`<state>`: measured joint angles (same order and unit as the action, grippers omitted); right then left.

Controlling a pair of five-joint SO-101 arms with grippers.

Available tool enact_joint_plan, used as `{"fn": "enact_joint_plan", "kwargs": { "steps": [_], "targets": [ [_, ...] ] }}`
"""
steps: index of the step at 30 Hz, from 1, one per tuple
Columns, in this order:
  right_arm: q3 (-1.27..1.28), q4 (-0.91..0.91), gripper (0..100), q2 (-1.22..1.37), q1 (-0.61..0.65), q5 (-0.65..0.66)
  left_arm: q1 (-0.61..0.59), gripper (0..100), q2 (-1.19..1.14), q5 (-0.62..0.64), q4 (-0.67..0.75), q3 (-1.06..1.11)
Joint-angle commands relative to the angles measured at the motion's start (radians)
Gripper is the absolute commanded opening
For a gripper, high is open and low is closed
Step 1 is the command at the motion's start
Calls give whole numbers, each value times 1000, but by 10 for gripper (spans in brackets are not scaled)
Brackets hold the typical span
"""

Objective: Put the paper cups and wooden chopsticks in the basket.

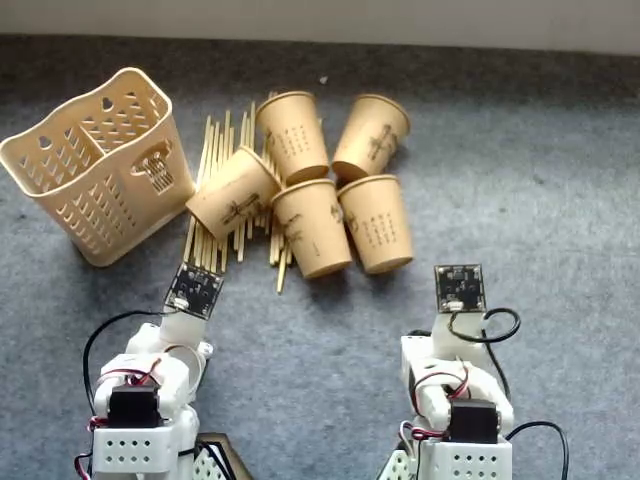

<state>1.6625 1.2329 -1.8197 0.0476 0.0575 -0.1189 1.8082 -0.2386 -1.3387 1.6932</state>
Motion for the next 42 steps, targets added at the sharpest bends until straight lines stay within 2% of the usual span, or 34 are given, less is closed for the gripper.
{"fn": "enact_joint_plan", "kwargs": {
  "steps": [1, 39, 42],
  "targets": [
    [151, 5, 5, -16, -8, -9, -8, 93, 2, -9, -8, 1],
    [150, 5, 5, -13, -12, -9, -8, 93, 2, -9, -8, 1],
    [70, 5, 5, -7, -10, -9, -8, 93, 2, -9, -8, 1]
  ]
}}
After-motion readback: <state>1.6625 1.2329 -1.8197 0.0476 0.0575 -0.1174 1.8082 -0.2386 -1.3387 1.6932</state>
